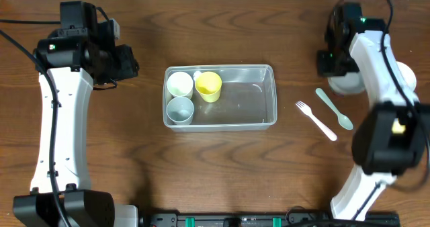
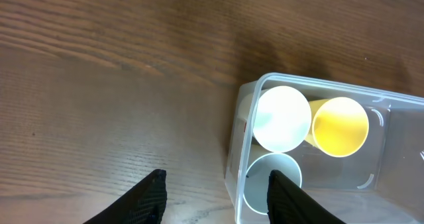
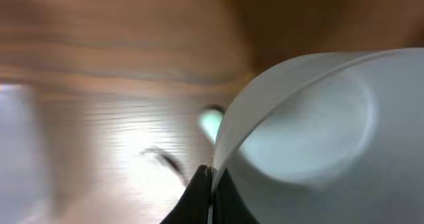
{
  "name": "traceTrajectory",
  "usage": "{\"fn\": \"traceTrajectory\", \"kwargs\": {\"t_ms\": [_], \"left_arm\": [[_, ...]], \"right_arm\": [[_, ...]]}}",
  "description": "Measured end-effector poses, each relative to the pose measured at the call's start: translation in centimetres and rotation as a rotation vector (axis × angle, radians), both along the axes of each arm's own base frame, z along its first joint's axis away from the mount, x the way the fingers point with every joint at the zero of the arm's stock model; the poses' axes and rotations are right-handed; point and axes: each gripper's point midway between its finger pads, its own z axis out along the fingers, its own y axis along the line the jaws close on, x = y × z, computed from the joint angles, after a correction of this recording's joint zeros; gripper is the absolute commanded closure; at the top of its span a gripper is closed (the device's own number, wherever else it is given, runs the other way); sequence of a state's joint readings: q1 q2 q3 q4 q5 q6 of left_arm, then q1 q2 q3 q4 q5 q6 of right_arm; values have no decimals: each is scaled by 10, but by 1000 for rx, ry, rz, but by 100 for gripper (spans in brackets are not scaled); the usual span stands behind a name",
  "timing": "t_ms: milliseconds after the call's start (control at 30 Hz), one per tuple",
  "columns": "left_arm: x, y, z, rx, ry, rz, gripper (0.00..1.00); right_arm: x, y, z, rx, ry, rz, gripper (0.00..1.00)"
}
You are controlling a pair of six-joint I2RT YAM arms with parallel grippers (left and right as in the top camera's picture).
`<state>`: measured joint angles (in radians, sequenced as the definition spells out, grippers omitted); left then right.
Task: Pack container
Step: 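Carry the blue bowl into the container's right side and release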
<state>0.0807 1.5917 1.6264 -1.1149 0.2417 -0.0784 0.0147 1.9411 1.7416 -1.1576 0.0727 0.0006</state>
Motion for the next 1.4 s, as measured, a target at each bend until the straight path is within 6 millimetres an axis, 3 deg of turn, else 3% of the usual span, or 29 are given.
{"fn": "traceTrajectory", "kwargs": {"t_ms": [100,167,233,300,467,767,1167,1333,1400], "left_arm": [[0,0,0,0,1,0,50],[0,0,0,0,2,0,50],[-1,0,0,0,4,0,49],[-1,0,0,0,4,1,49],[-1,0,-1,0,5,0,49],[-2,1,-1,3,11,2,49],[-3,1,-1,3,12,2,49],[-3,1,-1,4,12,2,49],[-3,1,-1,4,12,2,49]], "right_arm": [[-6,42,71,37,-172,135,99],[-21,72,108,59,-249,231,99],[-38,103,128,85,-283,326,99],[-51,129,131,104,-279,404,99],[-63,179,101,120,-194,522,99],[-75,226,51,114,-61,600,99],[-70,236,-23,78,110,577,99],[-68,237,-37,72,133,572,96],[-67,238,-37,72,132,569,91]]}}
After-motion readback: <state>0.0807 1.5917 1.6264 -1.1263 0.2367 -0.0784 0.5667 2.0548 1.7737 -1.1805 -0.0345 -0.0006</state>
